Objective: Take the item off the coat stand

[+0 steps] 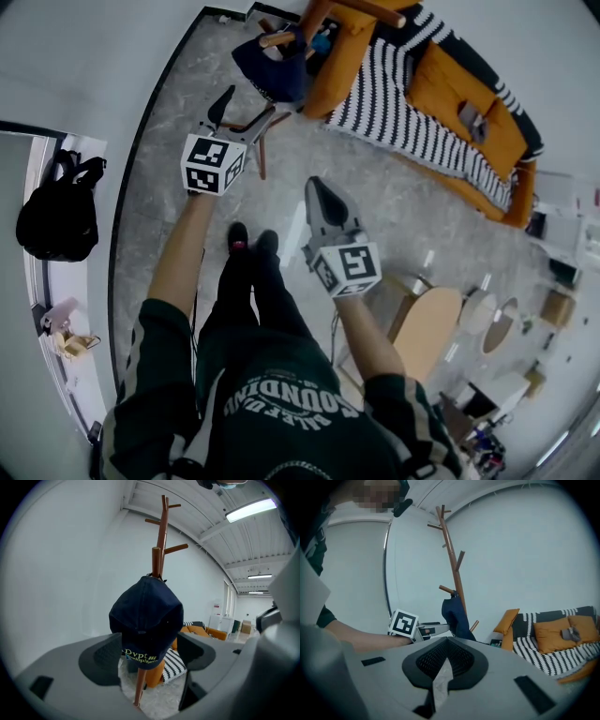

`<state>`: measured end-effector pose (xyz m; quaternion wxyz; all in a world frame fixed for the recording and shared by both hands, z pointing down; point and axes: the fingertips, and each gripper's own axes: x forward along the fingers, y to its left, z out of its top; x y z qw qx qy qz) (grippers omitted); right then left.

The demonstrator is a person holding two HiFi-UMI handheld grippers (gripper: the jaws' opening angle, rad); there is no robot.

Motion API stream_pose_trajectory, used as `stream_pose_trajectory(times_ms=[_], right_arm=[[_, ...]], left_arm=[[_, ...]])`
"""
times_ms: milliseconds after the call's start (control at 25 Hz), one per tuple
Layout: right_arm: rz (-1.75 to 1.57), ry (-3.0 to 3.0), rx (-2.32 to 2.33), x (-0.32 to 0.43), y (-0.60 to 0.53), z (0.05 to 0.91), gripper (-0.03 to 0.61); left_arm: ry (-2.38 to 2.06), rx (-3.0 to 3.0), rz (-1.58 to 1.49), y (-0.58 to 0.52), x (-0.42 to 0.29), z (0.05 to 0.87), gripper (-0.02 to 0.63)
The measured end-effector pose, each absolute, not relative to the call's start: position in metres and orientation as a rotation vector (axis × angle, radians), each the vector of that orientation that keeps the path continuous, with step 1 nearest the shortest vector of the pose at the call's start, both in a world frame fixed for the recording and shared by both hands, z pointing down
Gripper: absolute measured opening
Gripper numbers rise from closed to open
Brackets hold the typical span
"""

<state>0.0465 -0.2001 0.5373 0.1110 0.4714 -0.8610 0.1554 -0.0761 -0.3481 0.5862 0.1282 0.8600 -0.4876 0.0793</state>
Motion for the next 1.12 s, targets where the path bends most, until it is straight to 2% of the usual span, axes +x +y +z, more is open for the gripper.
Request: stream_pose_trajectory(times_ms=[760,920,1000,1120], right_arm=[[0.506,-2.462,1.420,0.073,-0.201,0.554,-0.002],[0.506,-2.455,1.427,0.076,-0.202,0.555,-0.002],[0.508,-2.453,1.429,0.076,-0.202,0.555,-0.002],[0.513,-2.454,1.432,0.077,-0.202,0.554,-0.002]], left_arm=[[-1.478,2.542,0.174,-0.404,-0.062,0.573,0.333],[-1.527,2.551,0.187,-0.405,-0.067,0.567,0.182],[-1.554,2.544,0.196,-0.404,-0.070,0.567,0.085],[-1.571,2.543,0.209,-0.400,-0.072,0.568,0.020]])
